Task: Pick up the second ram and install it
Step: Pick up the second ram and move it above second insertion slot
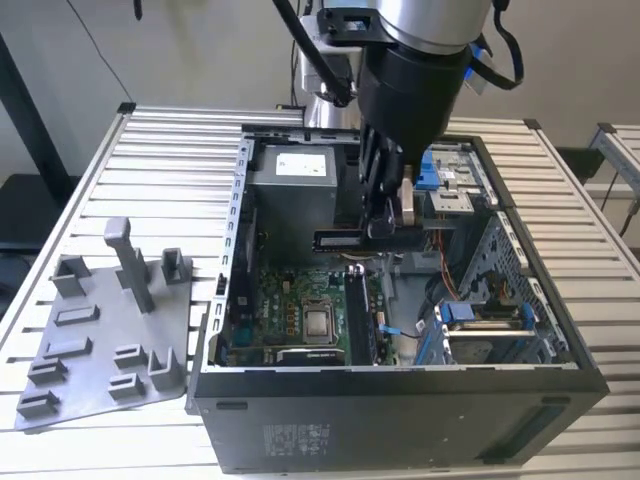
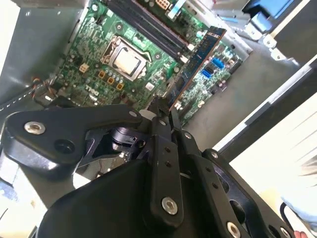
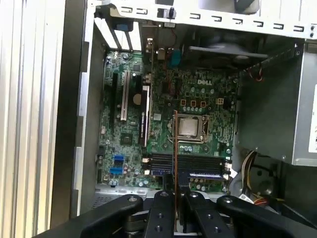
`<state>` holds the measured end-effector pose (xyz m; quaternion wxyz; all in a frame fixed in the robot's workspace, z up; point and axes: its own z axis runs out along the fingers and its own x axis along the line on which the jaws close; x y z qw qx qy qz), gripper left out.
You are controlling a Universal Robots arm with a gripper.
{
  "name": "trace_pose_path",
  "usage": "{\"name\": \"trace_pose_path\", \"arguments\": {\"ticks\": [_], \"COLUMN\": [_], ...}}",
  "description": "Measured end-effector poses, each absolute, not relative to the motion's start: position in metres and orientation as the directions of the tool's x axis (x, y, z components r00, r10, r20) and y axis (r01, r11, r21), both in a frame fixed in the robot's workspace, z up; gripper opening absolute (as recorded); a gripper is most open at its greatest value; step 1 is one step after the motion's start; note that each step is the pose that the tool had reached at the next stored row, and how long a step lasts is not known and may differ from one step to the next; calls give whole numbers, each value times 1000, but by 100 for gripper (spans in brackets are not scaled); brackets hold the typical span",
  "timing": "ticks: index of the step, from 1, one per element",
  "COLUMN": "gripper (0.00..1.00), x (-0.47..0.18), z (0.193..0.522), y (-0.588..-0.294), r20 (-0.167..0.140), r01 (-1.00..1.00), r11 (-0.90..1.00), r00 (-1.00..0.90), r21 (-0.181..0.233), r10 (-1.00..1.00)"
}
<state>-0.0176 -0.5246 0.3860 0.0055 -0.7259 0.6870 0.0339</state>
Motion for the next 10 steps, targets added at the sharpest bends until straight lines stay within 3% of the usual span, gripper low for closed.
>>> {"name": "trace_pose_path", "arguments": {"ticks": [10], "gripper": [15], "x": [9], "z": [386], "y": [-525], "r20": [-57], "r01": [-998], "r11": [-56], "r00": [54], "r21": [40], "r10": [-997]}}
